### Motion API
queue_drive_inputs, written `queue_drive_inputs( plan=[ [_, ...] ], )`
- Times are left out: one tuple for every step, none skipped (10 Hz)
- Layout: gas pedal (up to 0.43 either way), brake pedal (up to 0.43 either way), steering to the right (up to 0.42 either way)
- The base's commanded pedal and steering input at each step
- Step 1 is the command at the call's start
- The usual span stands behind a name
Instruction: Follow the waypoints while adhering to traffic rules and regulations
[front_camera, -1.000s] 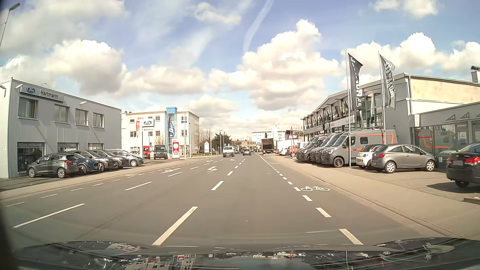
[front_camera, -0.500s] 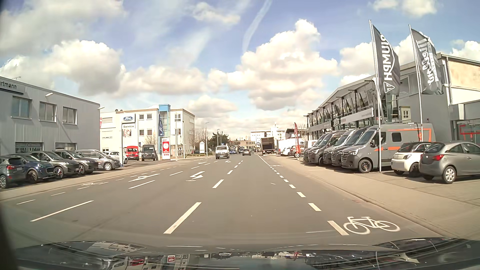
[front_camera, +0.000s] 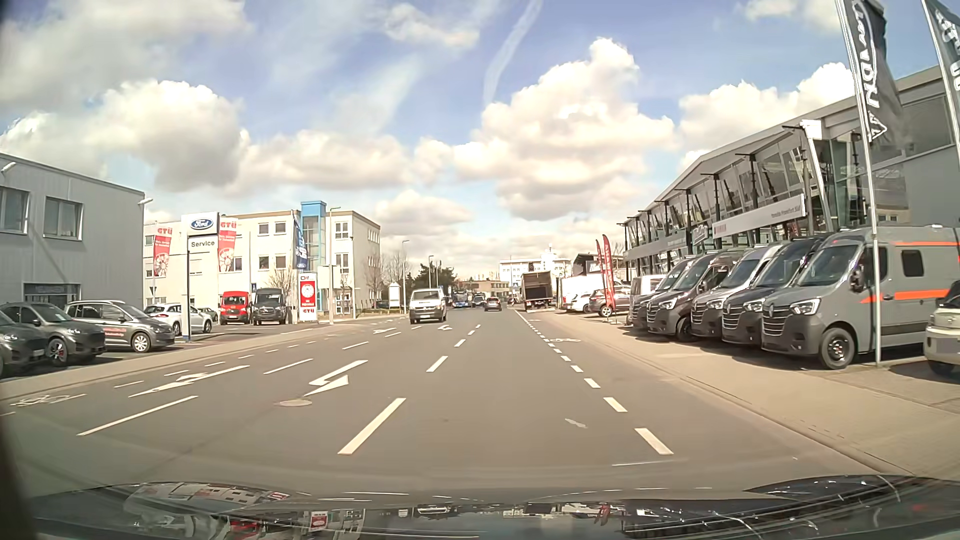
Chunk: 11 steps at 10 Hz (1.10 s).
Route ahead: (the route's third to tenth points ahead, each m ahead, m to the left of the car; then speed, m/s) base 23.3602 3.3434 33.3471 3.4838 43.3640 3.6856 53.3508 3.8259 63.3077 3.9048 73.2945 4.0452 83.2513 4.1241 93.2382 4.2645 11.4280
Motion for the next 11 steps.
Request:
queue_drive_inputs(
  plan=[
    [0.157, 0.0, -0.003],
    [0.157, 0.0, -0.004],
    [0.157, 0.0, -0.006],
    [0.157, 0.0, -0.006],
    [0.15, 0.0, -0.006],
    [0.15, 0.0, -0.006],
    [0.13, 0.0, -0.006],
    [0.098, 0.0, -0.006],
    [0.087, 0.0, -0.006],
    [0.067, 0.0, -0.006],
    [0.059, 0.0, -0.006]
  ],
)
